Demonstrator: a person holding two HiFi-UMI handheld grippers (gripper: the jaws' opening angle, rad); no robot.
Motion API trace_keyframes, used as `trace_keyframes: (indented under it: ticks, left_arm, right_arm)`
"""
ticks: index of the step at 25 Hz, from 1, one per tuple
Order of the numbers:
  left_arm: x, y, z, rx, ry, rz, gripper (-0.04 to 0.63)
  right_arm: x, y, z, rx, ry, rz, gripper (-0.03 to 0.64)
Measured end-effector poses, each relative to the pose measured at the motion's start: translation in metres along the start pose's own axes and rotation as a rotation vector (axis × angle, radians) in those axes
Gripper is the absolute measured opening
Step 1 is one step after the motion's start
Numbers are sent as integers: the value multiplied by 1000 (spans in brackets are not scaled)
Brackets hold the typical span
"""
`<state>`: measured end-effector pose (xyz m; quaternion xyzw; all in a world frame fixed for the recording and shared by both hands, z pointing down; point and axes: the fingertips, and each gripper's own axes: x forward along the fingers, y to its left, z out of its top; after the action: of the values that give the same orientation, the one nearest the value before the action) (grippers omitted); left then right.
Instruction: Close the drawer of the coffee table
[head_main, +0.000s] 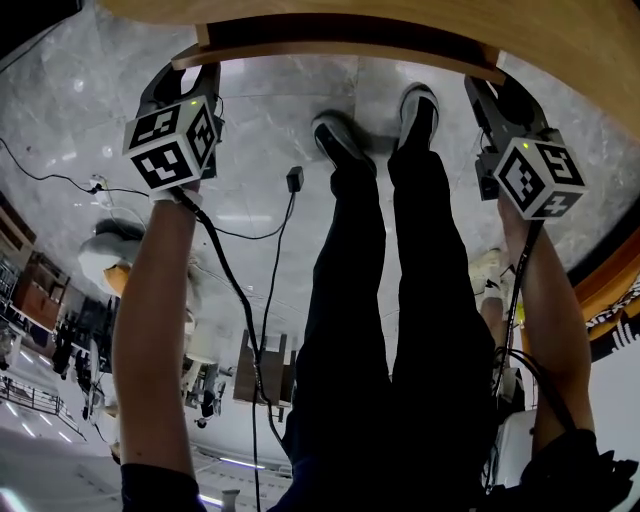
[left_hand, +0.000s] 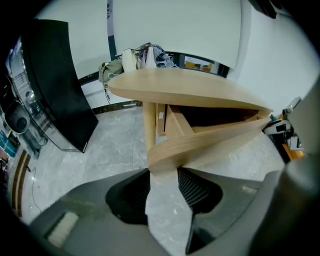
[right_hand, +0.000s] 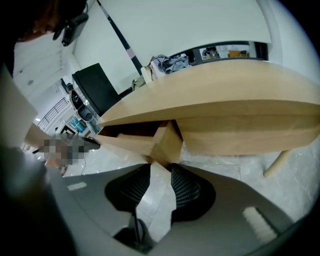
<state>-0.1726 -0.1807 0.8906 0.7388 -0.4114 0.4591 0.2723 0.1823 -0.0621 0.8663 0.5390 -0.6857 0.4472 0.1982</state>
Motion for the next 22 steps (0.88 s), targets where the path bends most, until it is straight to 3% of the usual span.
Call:
trace_keyframes:
  ticks: [8,18,22]
  left_arm:
    - [16,10,33,-5,-29,10,183]
    - [23,13,55,-51,-71,25,183]
    - [23,13,67,-47,-84,35,183]
  right_arm:
    - [17,-12,31,107,-70,-1,132]
    - [25,-15,48,450,-254,65,126]
    - [26,-16,57,496,-297,102,111]
